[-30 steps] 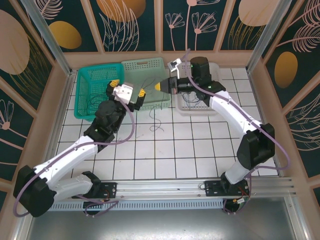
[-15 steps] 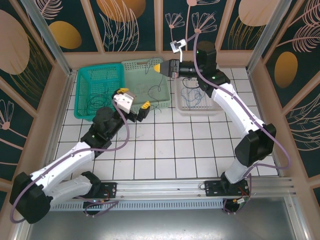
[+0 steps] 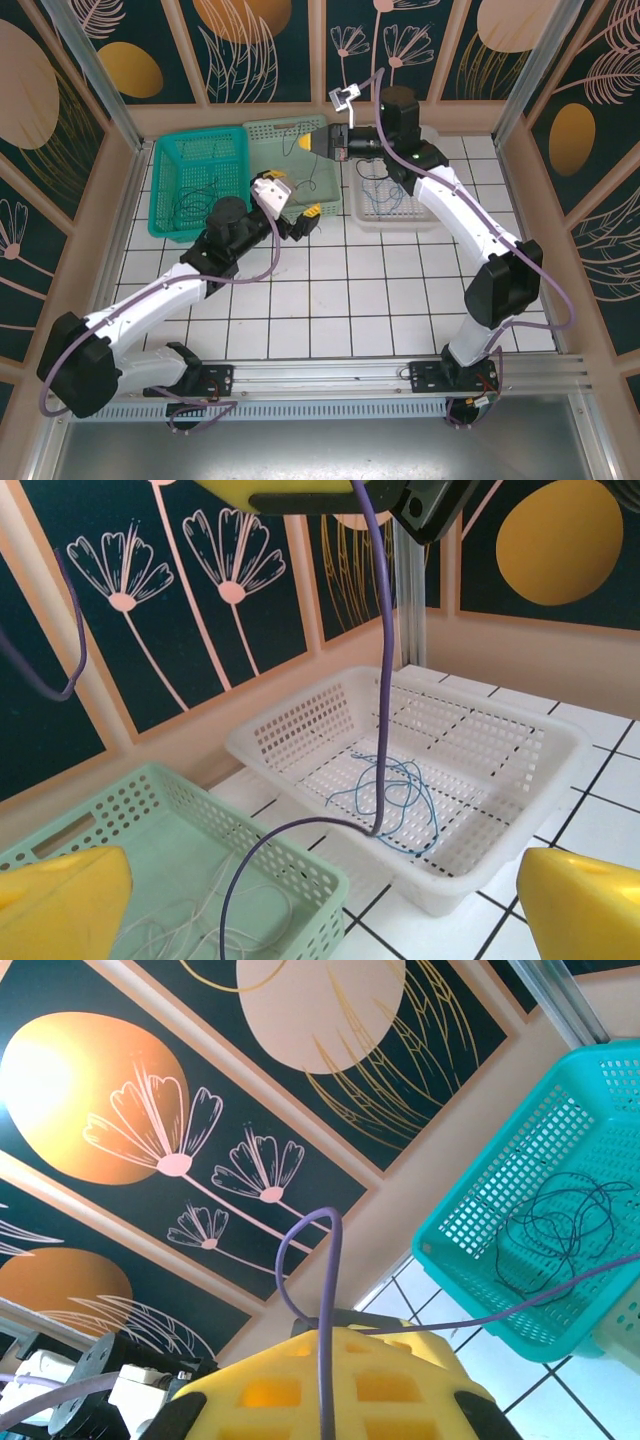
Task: Untangle the cables
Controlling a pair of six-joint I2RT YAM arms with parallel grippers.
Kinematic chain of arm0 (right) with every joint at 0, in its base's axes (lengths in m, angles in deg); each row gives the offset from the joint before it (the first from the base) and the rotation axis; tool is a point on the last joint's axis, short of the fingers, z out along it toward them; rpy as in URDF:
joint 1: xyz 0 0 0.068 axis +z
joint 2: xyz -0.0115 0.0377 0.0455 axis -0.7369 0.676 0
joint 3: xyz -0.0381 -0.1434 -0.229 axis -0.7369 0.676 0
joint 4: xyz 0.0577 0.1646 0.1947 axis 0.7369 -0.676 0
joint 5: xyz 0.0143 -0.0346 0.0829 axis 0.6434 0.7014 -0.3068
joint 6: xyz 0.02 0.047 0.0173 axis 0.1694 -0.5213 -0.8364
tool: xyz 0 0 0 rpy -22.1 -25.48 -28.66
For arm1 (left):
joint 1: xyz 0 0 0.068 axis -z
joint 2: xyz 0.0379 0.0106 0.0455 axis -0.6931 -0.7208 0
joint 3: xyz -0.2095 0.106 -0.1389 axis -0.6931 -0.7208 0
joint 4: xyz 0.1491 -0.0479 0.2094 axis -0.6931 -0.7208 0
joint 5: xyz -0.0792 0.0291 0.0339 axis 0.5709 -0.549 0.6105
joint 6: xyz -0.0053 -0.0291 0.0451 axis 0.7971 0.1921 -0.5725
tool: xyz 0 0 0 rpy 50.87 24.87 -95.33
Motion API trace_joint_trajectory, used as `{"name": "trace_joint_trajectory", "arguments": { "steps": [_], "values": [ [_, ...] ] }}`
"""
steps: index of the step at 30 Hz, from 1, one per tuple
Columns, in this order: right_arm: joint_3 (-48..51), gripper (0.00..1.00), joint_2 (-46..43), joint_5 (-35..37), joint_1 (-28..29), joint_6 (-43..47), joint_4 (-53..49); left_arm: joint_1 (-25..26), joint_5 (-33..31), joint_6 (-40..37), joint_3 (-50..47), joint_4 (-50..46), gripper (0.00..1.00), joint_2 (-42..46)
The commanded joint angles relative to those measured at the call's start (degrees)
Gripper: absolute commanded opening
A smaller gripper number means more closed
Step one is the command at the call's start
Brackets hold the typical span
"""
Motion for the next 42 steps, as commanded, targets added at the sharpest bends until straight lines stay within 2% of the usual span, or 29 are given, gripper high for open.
{"name": "trace_joint_trajectory", "arguments": {
  "steps": [1, 3, 4, 8, 10, 12, 14, 15, 16, 18, 21, 26, 32, 37, 42],
  "values": [
    [-1.6, 0.00, 0.6, -1.4, 0.8, -1.9, 4.0, -0.1, 2.0, -1.1, 4.2, 2.8, 0.98, -2.6],
    [-1.7, 0.00, 0.7, -1.7, 1.2, -2.5, 4.7, 0.0, 2.8, -1.1, 6.8, 1.0, 0.91, -5.0],
    [-1.9, 0.00, 0.8, -1.8, 1.3, -2.4, 4.7, 0.0, 3.0, -1.0, 8.2, -0.2, 0.82, -5.9],
    [-2.5, 0.01, 0.3, -0.8, 1.0, -0.7, 2.6, 0.0, 3.9, 0.2, 9.6, -1.7, 0.34, -7.4],
    [-2.1, 0.08, 0.0, 0.7, 0.8, -0.1, 2.0, -0.1, 2.6, 1.0, 9.4, -1.0, 0.13, -6.9],
    [-1.1, 0.20, 0.0, 1.4, 0.8, -0.3, 2.8, -0.1, -0.7, 1.7, 9.5, -1.4, 0.00, -6.4],
    [-0.2, 0.39, 0.2, 2.1, 0.8, -0.3, 3.3, -0.1, -4.3, 1.7, 9.6, -3.1, 0.00, -5.6],
    [0.2, 0.55, 0.2, 3.3, 0.7, 0.3, 2.7, -0.1, -6.3, 1.3, 11.1, -4.7, 0.00, -5.2],
    [0.5, 0.66, 0.2, 4.4, 0.6, 1.1, 1.9, -0.1, -8.5, 0.8, 12.2, -6.6, 0.00, -4.7],
    [1.2, 0.73, 0.0, 5.9, 0.0, 2.1, 0.9, -0.3, -13.8, -0.2, 13.8, -9.6, 0.00, -3.5],
    [3.3, 0.78, -1.0, 7.1, -1.1, 2.6, -0.5, -1.9, -21.4, -1.3, 16.2, -12.6, 0.00, -0.9],
    [8.3, 0.85, -3.6, 11.4, -3.0, 6.1, -4.1, -10.3, -20.8, 2.4, 23.1, -21.5, 0.00, 0.5],
    [16.6, 0.86, -7.8, 11.1, -5.3, 7.0, -2.3, -16.0, -24.9, 1.9, 31.3, -30.2, 0.00, -5.4],
    [21.5, 0.86, -11.7, 15.6, -5.8, 11.7, -5.3, -22.3, -21.2, 3.8, 32.5, -30.2, 0.00, -9.9],
    [31.8, 0.82, -18.3, 21.7, -5.9, 14.0, -3.2, -28.7, -19.9, 7.4, 34.5, -31.8, 0.00, -15.3]
  ]
}}
